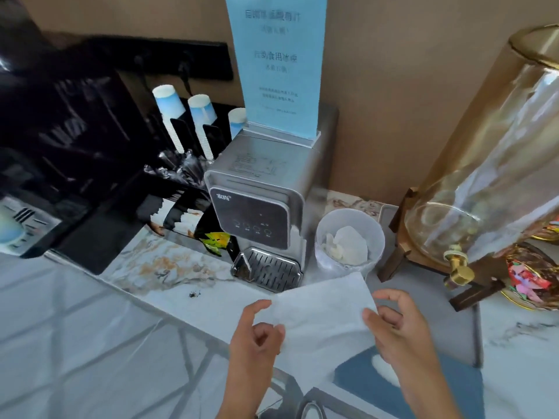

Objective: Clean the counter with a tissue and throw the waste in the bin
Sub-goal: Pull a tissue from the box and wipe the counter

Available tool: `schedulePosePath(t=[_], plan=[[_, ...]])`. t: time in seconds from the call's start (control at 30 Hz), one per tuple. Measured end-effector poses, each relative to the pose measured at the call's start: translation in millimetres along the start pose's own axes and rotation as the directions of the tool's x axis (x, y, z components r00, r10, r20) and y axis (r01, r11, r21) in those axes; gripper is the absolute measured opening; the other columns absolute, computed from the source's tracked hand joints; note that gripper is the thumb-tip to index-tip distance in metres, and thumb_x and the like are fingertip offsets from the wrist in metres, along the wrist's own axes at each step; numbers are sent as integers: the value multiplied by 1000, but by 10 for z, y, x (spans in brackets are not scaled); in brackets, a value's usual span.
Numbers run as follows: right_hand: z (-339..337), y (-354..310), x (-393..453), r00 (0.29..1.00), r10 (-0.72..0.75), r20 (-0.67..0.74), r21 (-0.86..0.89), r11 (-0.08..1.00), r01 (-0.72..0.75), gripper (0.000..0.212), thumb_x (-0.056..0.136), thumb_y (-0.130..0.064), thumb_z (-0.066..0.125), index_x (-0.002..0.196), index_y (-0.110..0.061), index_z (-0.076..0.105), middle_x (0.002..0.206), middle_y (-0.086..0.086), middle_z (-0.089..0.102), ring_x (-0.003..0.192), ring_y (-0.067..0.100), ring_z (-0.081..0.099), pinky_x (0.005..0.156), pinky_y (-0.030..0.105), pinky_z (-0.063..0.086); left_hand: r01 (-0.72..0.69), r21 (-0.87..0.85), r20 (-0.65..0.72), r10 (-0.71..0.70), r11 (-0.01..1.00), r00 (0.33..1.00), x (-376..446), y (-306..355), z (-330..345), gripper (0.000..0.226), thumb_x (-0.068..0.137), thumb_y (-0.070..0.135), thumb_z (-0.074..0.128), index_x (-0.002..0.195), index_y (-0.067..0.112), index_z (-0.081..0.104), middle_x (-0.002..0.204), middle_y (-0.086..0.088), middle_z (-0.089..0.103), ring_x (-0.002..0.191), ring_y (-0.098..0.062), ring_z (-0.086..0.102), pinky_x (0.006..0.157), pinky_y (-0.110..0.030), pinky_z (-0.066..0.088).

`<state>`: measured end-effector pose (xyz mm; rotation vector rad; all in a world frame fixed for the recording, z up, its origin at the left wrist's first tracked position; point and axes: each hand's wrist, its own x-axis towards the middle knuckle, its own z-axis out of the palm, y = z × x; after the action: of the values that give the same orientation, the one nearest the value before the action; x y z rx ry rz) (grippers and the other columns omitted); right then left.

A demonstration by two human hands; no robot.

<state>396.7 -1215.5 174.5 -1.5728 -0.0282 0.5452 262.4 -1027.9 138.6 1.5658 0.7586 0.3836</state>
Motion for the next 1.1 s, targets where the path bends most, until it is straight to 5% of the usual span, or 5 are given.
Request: schedulePosePath(t=[0.33, 0.53, 0.67, 0.87, 1.1], plan=[[975, -105, 83, 965, -131, 227, -273, 943, 192, 22, 87, -9, 72, 87, -31, 77, 61, -11, 63, 42, 1, 43, 45, 11, 36, 41, -7, -82, -42, 999, 996, 133, -164, -1029, 18, 77, 31, 75, 95, 33, 76, 59, 10, 49, 55, -5, 43, 53, -14, 37], [1609, -78, 96, 944, -108, 312, -333, 918, 215, 22, 85, -12, 75, 91, -33, 76, 50, -12, 54, 40, 4, 39, 44, 13, 32, 20, 85, -190, -4, 996, 982, 110, -271, -1571, 37, 77, 8, 79, 85, 44, 75, 59, 14, 58, 51, -2, 46, 53, -15, 42], [1956, 34, 114, 931, -112, 346, -425, 866, 262, 23, 85, -14, 76, 86, -37, 74, 63, 8, 52, 56, 19, 46, 47, 22, 32, 15, 59, -276, 2, 998, 961, 108, -386, -1898, 31, 78, 2, 76, 70, 31, 75, 55, 6, 60, 49, 0, 46, 52, -14, 39], [2388, 194, 299, 890, -184, 416, -541, 737, 405, 21, 83, -10, 76, 69, -24, 68, 99, -12, 58, 99, 1, 52, 84, 23, 38, 60, -183, -290, -113, 981, 950, 142, -570, -2231, 17, 75, 27, 70, 63, 17, 66, 67, 1, 65, 62, -14, 53, 60, -28, 40], [2932, 476, 787, 881, -58, 470, -502, 803, 321, 16, 93, -14, 63, 81, -24, 64, 80, 14, 66, 67, 17, 59, 62, 31, 44, 230, -263, -434, -328, 937, 839, 459, -945, -2126, 34, 92, 7, 65, 60, 15, 55, 44, 7, 44, 45, -13, 39, 46, -27, 34]])
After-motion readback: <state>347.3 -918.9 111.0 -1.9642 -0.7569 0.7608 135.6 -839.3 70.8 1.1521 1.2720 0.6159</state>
